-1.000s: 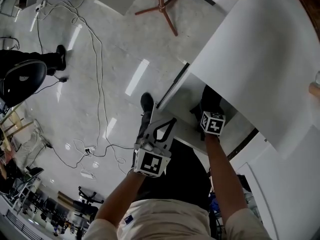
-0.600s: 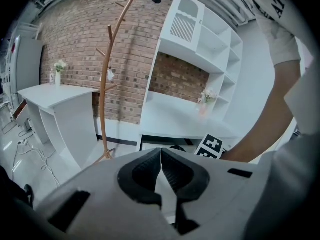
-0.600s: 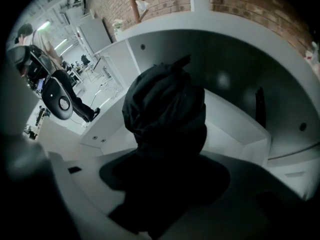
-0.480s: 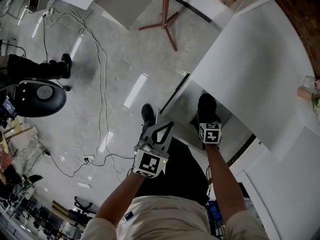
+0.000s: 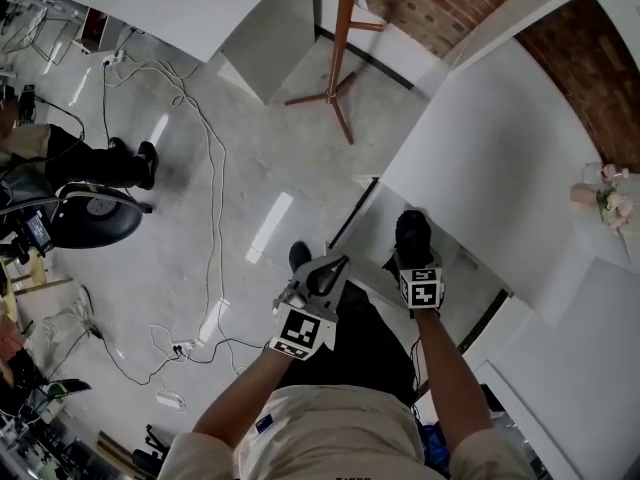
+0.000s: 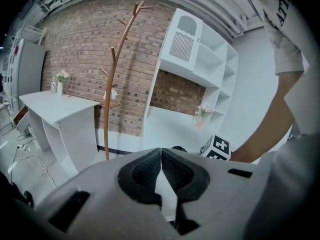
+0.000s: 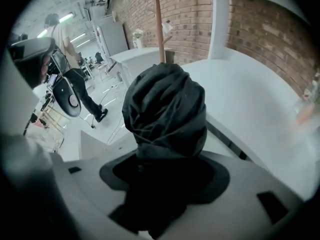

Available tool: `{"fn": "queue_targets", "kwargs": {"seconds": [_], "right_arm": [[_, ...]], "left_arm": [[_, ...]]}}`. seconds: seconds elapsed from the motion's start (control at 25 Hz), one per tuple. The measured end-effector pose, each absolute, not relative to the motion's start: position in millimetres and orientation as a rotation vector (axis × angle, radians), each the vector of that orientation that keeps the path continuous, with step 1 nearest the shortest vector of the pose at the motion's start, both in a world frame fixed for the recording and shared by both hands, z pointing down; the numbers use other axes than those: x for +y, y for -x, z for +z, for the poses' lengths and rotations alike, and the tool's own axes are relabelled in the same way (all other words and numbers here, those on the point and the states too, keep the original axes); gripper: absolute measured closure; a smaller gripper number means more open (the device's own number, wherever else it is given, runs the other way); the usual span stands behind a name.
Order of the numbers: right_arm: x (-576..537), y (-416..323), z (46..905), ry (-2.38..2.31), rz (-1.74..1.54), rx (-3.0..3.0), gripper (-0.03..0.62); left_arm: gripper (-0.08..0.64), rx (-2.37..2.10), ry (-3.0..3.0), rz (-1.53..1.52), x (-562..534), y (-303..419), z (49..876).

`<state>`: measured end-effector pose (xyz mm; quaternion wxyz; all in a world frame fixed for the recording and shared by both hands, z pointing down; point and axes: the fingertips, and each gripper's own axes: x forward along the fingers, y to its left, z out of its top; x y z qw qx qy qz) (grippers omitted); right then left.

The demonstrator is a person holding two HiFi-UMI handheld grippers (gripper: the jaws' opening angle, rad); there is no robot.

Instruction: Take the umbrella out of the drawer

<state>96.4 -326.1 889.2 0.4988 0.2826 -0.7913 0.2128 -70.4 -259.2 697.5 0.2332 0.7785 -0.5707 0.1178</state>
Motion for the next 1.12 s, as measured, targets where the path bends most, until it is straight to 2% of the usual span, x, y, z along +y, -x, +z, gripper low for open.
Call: {"fn": "queue_targets", "kwargs": {"seconds": [0.64, 1.12], "right_arm": [[-326, -68, 742, -0.980, 0.462, -2.117, 0.313], [-311, -110, 631, -1.246, 0.500, -2.217, 0.313]], "left_arm": [[0.534, -1.520, -2.282, 0.221, -231, 130, 618], [0.534, -1.397, -2.422, 0.242, -250, 118, 573]]}}
